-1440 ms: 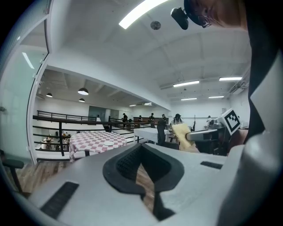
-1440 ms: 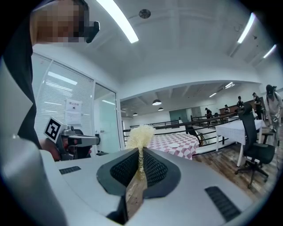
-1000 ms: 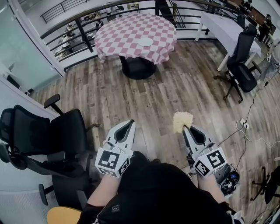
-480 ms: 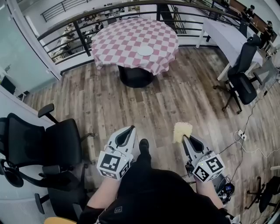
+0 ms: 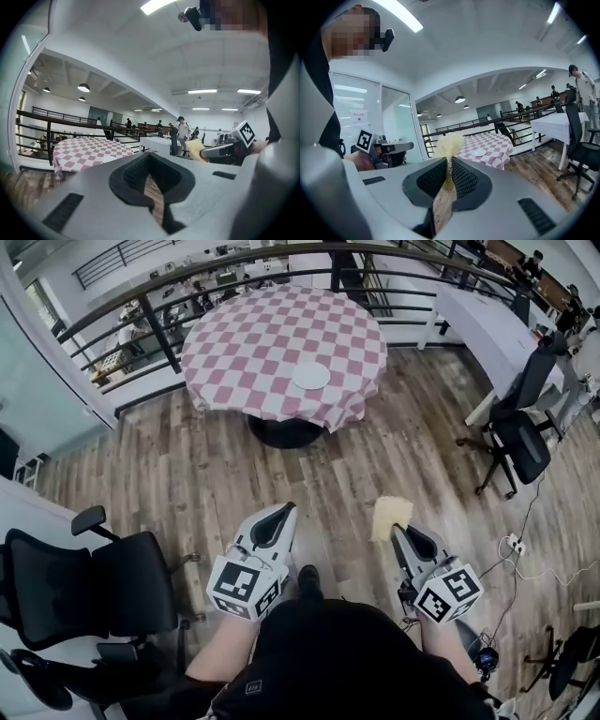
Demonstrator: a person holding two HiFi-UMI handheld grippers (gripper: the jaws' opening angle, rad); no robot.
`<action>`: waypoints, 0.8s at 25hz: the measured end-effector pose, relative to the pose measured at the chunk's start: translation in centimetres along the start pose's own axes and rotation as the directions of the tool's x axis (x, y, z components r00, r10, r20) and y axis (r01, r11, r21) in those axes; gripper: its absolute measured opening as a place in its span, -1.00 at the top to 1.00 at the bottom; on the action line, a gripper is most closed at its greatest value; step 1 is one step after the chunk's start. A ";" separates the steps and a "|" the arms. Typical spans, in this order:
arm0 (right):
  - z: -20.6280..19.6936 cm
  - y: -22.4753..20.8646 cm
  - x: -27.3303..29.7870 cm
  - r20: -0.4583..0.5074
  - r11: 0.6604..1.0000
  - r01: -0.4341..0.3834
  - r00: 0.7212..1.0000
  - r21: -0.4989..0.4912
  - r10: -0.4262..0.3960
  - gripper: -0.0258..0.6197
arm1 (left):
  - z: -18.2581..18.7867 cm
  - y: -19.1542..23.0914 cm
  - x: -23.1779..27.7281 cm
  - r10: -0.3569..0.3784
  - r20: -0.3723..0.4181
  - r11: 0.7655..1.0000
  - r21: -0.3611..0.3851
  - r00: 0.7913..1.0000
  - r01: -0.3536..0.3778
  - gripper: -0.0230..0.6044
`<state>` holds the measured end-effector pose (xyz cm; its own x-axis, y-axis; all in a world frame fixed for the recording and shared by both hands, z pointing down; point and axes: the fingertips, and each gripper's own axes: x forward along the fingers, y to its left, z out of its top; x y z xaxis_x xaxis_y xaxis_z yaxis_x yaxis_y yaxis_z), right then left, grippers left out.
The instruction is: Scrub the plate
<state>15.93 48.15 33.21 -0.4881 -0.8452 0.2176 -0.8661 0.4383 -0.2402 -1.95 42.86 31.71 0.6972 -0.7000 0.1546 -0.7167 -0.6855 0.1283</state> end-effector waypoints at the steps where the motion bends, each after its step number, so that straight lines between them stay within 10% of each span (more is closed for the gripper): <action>1: 0.5 -0.2 1.3 -0.003 1.000 -0.001 1.000 -0.002 0.001 0.80 | 0.3 1.0 0.7 -0.004 0.003 1.000 -0.005 1.000 0.004 0.92; 20: 3.0 -10.1 18.5 -0.081 0.996 -0.074 0.994 0.048 0.078 0.80 | 1.4 13.4 14.4 0.046 0.001 0.993 -0.109 0.999 -0.046 0.92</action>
<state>15.95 27.16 36.85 -0.5611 -0.7811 0.2739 -0.8214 0.4847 -0.3005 -1.50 23.36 34.31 0.6632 -0.7313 0.1593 -0.7455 -0.6266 0.2269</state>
